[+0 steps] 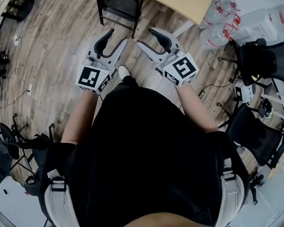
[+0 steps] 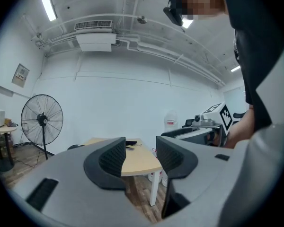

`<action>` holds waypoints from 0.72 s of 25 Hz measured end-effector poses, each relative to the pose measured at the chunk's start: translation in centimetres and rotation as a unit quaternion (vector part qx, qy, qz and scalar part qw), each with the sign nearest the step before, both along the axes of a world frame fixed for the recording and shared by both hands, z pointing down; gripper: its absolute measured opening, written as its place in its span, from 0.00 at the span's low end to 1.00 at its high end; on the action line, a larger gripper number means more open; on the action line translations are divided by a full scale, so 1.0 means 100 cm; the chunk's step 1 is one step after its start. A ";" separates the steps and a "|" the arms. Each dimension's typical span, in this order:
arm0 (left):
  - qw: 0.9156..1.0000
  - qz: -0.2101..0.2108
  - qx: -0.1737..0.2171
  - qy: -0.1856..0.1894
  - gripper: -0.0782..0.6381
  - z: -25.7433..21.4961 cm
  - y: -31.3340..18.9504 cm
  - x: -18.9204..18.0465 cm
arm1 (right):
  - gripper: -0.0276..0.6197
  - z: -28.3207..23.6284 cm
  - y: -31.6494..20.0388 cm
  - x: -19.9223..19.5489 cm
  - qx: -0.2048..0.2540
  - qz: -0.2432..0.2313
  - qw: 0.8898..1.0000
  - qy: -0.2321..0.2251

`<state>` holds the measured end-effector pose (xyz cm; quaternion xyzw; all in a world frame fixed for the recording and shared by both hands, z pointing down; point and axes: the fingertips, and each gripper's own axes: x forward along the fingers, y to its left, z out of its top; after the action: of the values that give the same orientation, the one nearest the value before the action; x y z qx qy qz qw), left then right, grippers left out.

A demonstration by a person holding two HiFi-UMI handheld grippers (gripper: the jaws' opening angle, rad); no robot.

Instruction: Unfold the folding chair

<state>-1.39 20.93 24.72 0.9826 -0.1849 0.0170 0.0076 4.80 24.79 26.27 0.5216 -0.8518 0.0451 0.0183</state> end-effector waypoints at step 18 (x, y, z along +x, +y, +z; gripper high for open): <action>1.000 0.005 -0.028 -0.003 0.38 0.016 -0.210 0.043 | 0.39 0.009 -0.207 0.052 -0.028 0.016 0.999 -0.041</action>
<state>2.93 -0.08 26.31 0.9828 -0.1795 0.0250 0.0342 10.03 4.08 27.15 0.5324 -0.8417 0.0901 -0.0029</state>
